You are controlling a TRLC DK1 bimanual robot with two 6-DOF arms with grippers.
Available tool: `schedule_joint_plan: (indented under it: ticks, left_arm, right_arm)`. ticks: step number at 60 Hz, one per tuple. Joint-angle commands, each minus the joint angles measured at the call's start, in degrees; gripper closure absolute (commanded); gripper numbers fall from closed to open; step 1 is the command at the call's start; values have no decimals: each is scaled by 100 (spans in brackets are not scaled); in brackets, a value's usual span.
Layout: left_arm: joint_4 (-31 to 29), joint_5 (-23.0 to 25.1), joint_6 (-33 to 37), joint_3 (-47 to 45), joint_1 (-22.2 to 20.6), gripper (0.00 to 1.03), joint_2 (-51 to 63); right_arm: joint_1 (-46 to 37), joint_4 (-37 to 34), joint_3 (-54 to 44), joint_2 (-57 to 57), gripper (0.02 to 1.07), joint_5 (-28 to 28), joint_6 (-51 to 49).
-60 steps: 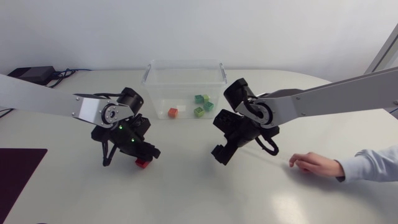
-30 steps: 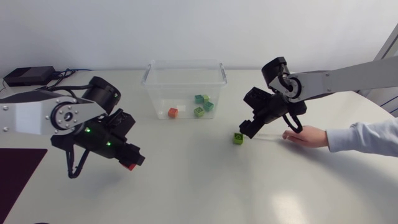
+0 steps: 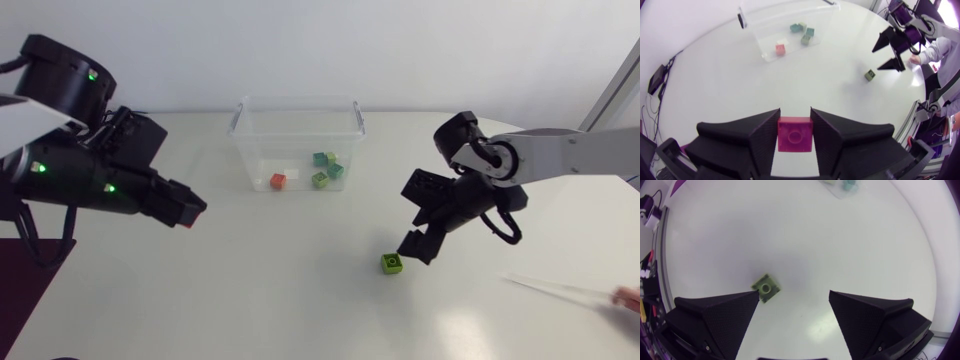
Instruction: Place the duplo bricks in the container
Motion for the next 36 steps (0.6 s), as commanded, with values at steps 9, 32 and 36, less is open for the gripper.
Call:
schedule_joint_plan:
  ticks: [9,32,36]
  left_arm:
    - [1272,26,-118,538,53,86,653]
    - [2757,176,-223,2032,202,86,2665]
    - [2915,185,-250,2269,185,86,2947]
  right_arm:
    - [376,-524,-544,-867,6,-38,-742]
    - [666,-814,-245,-559,6,-29,-1454]
    - [657,-796,-166,-322,6,-29,-1648]
